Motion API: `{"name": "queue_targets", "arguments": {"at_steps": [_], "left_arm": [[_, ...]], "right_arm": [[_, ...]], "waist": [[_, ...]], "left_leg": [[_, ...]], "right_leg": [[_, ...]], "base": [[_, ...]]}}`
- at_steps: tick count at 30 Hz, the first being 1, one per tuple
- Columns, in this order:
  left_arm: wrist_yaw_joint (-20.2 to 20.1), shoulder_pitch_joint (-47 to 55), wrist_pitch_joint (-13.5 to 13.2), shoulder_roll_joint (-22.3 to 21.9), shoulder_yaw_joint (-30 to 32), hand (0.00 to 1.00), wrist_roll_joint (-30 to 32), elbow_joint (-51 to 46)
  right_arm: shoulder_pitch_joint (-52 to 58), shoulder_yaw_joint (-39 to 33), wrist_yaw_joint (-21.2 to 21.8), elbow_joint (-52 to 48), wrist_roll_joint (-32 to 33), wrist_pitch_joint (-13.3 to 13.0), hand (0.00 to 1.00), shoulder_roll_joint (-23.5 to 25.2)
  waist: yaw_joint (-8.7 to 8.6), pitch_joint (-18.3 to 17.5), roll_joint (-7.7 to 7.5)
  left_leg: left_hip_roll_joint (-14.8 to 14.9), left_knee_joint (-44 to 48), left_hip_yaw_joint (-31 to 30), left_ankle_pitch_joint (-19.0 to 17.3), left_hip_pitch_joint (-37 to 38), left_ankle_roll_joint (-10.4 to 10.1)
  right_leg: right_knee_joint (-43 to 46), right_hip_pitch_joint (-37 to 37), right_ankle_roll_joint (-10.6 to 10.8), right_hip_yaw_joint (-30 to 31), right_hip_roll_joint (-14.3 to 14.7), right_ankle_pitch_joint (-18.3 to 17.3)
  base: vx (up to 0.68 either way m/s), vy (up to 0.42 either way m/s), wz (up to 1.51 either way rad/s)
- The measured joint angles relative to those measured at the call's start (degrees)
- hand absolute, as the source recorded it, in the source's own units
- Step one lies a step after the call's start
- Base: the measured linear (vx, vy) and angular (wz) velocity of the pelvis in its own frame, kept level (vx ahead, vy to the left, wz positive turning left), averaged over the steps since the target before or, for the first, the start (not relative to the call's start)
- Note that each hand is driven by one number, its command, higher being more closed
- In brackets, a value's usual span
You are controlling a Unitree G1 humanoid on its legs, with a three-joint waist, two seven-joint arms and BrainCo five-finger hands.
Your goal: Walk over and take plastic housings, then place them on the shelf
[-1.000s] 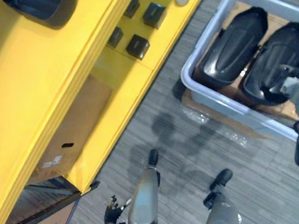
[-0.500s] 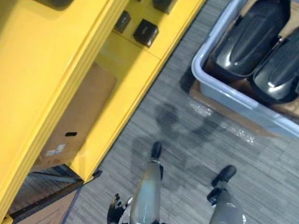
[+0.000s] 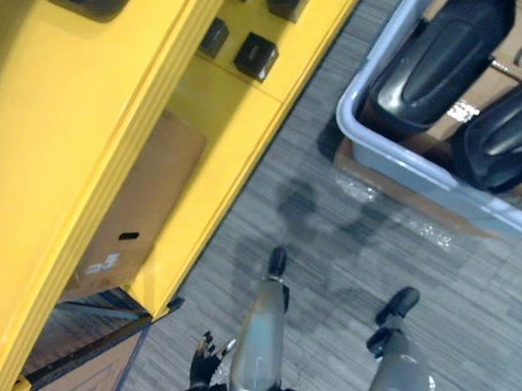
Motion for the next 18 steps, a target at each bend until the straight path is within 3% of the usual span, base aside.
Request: {"name": "queue_targets", "arguments": {"at_steps": [6,8,9,13,15,18], "left_arm": [[4.0,-1.1,-0.5,1.1,3.2,0.00,7.9,-6.7],[6.1,-2.3,-0.5,1.3,4.3,0.00,10.7,-8.0],[7.4,-3.0,-0.5,1.7,5.1,0.00,11.8,-8.2],[9.8,-4.2,-0.4,3.4,6.2,0.00,13.8,-12.1],[9.9,-6.9,0.1,3.4,6.2,0.00,14.7,-13.4],[9.9,-7.6,0.3,3.4,6.6,0.00,14.1,-17.4]], "right_arm": [[3.3,-0.9,-3.5,0.4,0.1,-8.0,1.00,0.2],[4.6,-0.4,-5.5,-0.7,0.3,-10.4,1.00,0.7],[5.1,0.7,-6.7,-1.9,0.3,-11.9,1.00,1.5],[7.7,4.1,-10.9,-8.5,0.4,-16.9,1.00,3.1],[9.6,4.2,-14.1,-12.2,0.4,-18.5,1.00,3.5],[11.5,5.4,-16.7,-16.4,0.1,-18.6,1.00,4.9]], "waist": [[-0.66,1.0,-1.80],[-0.86,1.1,-3.14],[-1.11,1.1,-4.53],[-3.53,0.8,-7.92],[-4.43,0.7,-8.89],[-5.26,0.3,-9.69]], "left_leg": [[1.6,1.7,0.5,-1.0,0.2,-0.4],[2.6,1.7,1.1,-1.1,0.9,-0.5],[3.2,1.1,2.3,-1.1,2.1,-0.5],[4.7,0.3,4.7,-1.4,4.7,-0.8],[5.3,-0.2,5.8,-1.4,6.3,-0.9],[5.7,-1.7,6.9,-1.1,8.3,-1.2]], "right_leg": [[-0.3,0.5,-0.2,1.3,1.6,0.2],[-0.6,0.6,-0.5,2.0,2.4,0.4],[-0.9,0.6,-0.7,3.1,2.7,0.6],[-1.3,0.9,-1.2,5.6,3.6,0.9],[-2.1,1.9,-1.6,6.5,4.1,1.2],[-3.1,2.7,-1.8,7.4,4.4,1.3]], "base": [[-0.03,-0.007,-0.09],[-0.03,-0.026,-0.30],[-0.01,-0.022,-0.36],[-0.02,-0.006,-0.38],[-0.05,0.001,-0.25],[-0.03,-0.006,-0.18]]}}
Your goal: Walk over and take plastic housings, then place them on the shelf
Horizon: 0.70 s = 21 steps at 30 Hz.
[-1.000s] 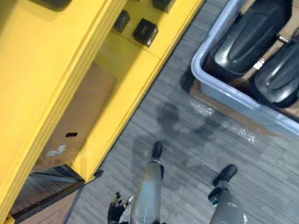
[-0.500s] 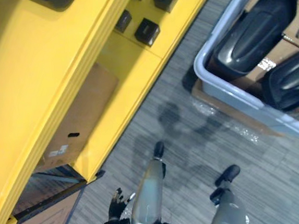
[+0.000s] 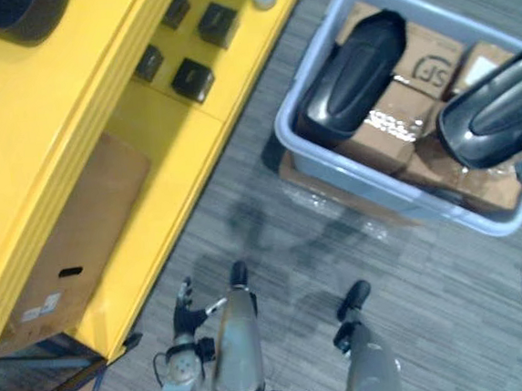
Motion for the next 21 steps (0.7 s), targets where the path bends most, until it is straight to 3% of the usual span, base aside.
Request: {"name": "queue_targets", "arguments": {"at_steps": [3,8,12,16,18,21], "left_arm": [[-0.3,-0.2,0.2,0.0,0.3,0.00,-1.4,-3.4],[-0.8,-0.4,0.1,0.0,1.6,0.00,-1.1,-7.9],[-1.1,-1.4,-0.3,0.2,2.4,0.00,-0.5,-15.1],[-1.7,-3.8,-0.3,0.4,3.7,0.00,1.3,-19.9],[-3.3,-5.8,-0.2,1.7,3.5,0.00,2.3,-23.7],[-5.8,-8.0,0.6,3.0,3.3,0.00,3.4,-25.9]], "right_arm": [[2.2,0.4,-2.1,-4.5,-0.2,-0.3,1.00,1.5],[5.1,0.8,-3.8,-11.0,-3.8,-1.6,1.00,3.8],[11.4,1.1,-5.6,-20.1,-8.8,-5.2,1.00,6.9],[17.0,1.2,-5.8,-29.3,-13.8,-7.9,1.00,9.7],[20.7,1.3,-5.8,-34.2,-16.8,-9.4,1.00,10.7],[24.4,1.5,-5.3,-37.8,-19.8,-11.5,1.00,11.7]], "waist": [[-1.05,-0.2,-0.24],[-1.39,-0.3,-0.44],[-1.66,-6.1,-2.70],[-3.32,-9.8,-4.67],[-4.57,-11.5,-5.58],[-4.94,-14.8,-6.49]], "left_leg": [[0.1,-1.3,0.6,0.7,1.1,-0.3],[0.5,-2.8,1.3,1.0,3.0,-0.6],[0.7,-5.4,2.0,1.4,4.0,-1.2],[0.7,-7.4,2.9,1.4,7.0,-1.2],[0.8,-8.6,3.2,1.5,9.1,-1.4],[0.8,-10.8,5.2,1.6,11.4,-1.6]], "right_leg": [[-0.3,0.1,-0.1,0.3,0.1,0.5],[-2.8,2.1,-0.2,0.6,0.9,1.6],[-4.3,2.2,-0.2,0.6,1.4,1.7],[-5.2,4.3,-0.2,0.7,1.5,1.7],[-5.3,5.6,-0.2,0.7,1.5,1.6],[-6.0,6.1,-0.2,1.8,1.5,1.6]], "base": [[0.00,0.000,-0.07],[0.03,-0.003,-0.05],[0.08,-0.003,-0.04],[0.07,0.011,-0.05],[0.07,0.020,-0.04],[0.02,0.015,-0.25]]}}
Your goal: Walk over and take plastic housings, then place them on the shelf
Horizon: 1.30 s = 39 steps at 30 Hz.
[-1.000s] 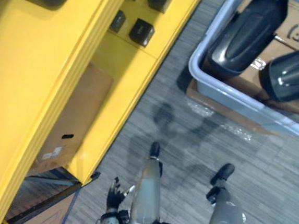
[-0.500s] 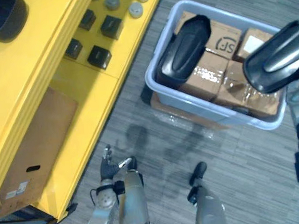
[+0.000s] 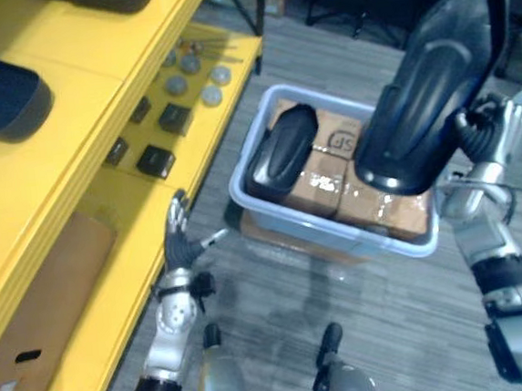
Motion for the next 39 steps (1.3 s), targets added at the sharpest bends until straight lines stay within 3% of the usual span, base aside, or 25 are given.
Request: {"name": "queue_targets", "arguments": {"at_steps": [6,12,21,32,39], "left_arm": [[-5.3,-3.2,6.4,0.8,-4.9,0.00,-0.7,-0.8],[-11.2,-4.3,15.1,-1.2,-7.6,0.00,-9.3,2.4],[-14.1,-4.9,21.8,-1.3,-8.6,0.00,-12.0,7.3],[-17.7,-6.8,24.0,-1.8,-9.0,0.00,-12.3,9.0],[-20.5,-8.2,24.1,-3.1,-11.2,0.00,-20.5,9.0]], "right_arm": [[3.9,1.8,3.7,-4.6,-5.1,-4.4,1.00,0.5],[5.0,4.0,7.4,-8.0,-7.8,-9.5,1.00,0.8],[5.6,6.1,10.7,-10.3,-9.8,-12.2,1.00,3.8],[7.7,8.4,13.2,-11.6,-10.2,-13.5,1.00,5.7],[9.7,11.7,13.6,-10.4,-12.9,-14.8,1.00,7.9]], "waist": [[-2.50,-3.2,0.03],[-3.08,-6.2,-0.12],[-3.24,-7.7,-0.65],[-3.35,-7.7,-0.65],[-3.41,-9.1,-0.49]], "left_leg": [[0.0,-5.1,1.1,2.3,4.4,-0.6],[0.0,-7.2,2.8,3.0,6.6,-0.7],[-0.2,-10.1,3.0,4.6,8.7,-0.8],[-0.5,-11.6,2.8,5.5,9.4,-0.8],[-0.6,-11.6,2.6,5.5,9.3,-0.8]], "right_leg": [[-1.0,1.9,-0.1,0.2,0.4,-0.1],[-1.0,1.9,-0.1,1.5,0.5,-0.1],[-1.1,2.7,-0.1,1.4,0.5,-0.1],[-1.1,2.8,-0.1,1.1,0.4,-0.1],[-1.1,2.9,-0.1,0.8,0.2,-0.1]], "base": [[0.01,-0.004,-0.05],[0.00,-0.001,-0.12],[0.00,0.000,0.00],[0.00,0.000,0.00],[0.00,0.003,0.01]]}}
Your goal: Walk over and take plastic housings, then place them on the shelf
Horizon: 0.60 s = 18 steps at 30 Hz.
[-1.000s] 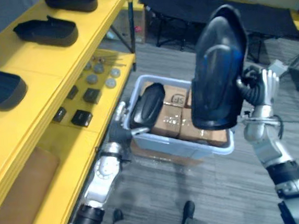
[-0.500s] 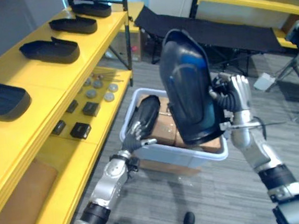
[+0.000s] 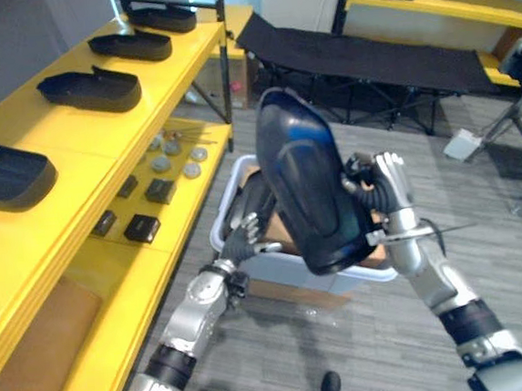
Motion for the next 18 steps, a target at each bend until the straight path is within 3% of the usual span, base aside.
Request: {"name": "queue_targets", "arguments": {"at_steps": [4,11,18], "left_arm": [[-2.0,-0.4,0.0,-0.7,-1.2,0.00,-4.6,-0.3],[-3.3,-0.4,0.5,-1.2,-2.7,0.00,-4.6,-1.4],[-3.0,-0.3,4.4,-1.2,-4.7,0.00,-2.4,-2.7]], "right_arm": [[0.4,0.8,0.0,1.8,-1.1,0.0,1.00,1.0],[0.5,1.5,-0.2,3.9,-1.3,-0.2,1.00,1.1],[0.4,3.1,-1.4,5.6,-1.0,0.1,1.00,1.5]], "waist": [[0.01,-0.6,0.38],[-0.03,-0.8,0.73],[0.24,-1.3,1.57]], "left_leg": [[0.0,0.0,-0.1,0.1,0.0,0.0],[0.0,-0.3,-0.2,0.4,0.0,0.0],[0.0,-0.9,-0.4,0.7,0.0,0.0]], "right_leg": [[0.0,0.0,0.0,-0.1,0.0,0.0],[0.0,0.0,0.0,-0.5,-0.1,-0.1],[0.0,0.0,0.0,-0.8,-0.1,-0.1]], "base": [[0.00,0.000,0.00],[0.00,0.001,0.00],[0.00,0.002,0.01]]}}
